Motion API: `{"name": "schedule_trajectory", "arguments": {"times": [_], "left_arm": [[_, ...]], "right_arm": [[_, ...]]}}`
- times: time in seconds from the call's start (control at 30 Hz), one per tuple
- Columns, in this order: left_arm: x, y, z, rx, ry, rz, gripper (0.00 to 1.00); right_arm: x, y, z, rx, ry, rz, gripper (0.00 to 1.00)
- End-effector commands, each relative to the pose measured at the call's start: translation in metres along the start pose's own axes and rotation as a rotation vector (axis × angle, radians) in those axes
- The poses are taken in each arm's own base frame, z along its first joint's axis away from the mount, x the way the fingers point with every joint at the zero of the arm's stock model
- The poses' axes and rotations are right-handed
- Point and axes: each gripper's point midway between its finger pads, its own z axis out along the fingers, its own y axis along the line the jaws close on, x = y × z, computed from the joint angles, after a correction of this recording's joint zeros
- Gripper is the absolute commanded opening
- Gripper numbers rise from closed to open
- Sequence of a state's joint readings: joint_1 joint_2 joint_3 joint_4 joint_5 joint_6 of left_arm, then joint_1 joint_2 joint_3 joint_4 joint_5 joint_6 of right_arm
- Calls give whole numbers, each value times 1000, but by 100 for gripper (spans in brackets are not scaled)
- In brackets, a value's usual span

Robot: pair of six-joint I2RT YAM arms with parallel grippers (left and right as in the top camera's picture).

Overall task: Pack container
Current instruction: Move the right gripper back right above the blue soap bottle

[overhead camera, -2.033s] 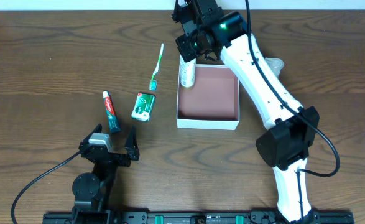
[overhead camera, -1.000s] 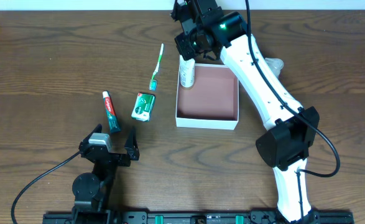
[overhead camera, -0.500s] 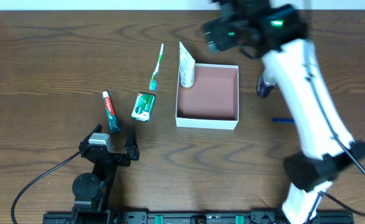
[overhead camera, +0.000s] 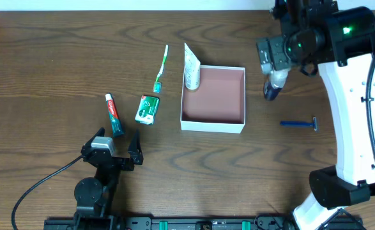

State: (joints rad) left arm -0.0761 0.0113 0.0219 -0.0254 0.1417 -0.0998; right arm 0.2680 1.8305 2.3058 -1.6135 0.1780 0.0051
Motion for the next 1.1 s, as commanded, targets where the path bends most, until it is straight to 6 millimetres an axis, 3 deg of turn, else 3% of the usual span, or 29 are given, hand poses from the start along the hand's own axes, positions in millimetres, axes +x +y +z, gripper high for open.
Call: {"name": "schedule_trajectory", "arguments": {"times": [0.0, 0.23, 0.37, 0.5, 0.73, 0.93, 1.07], "left_arm": [[17, 3, 1, -8, 52, 8, 98], [17, 3, 1, -8, 52, 8, 98], [17, 3, 1, -8, 52, 8, 98], [17, 3, 1, -8, 52, 8, 98], [17, 3, 1, -8, 52, 8, 98], [17, 3, 1, -8, 52, 8, 98], [17, 3, 1, -8, 52, 8, 98]], "right_arm": [[7, -9, 5, 24, 32, -67, 99], [-9, -25, 30, 47, 1, -275, 99], [-21, -40, 49, 70, -37, -305, 99], [-14, -44, 79, 25, -18, -385, 99], [5, -32, 128, -90, -1, -518, 99], [6, -22, 150, -124, -41, -637, 99], [16, -15, 159, -160, -26, -686, 99]]}}
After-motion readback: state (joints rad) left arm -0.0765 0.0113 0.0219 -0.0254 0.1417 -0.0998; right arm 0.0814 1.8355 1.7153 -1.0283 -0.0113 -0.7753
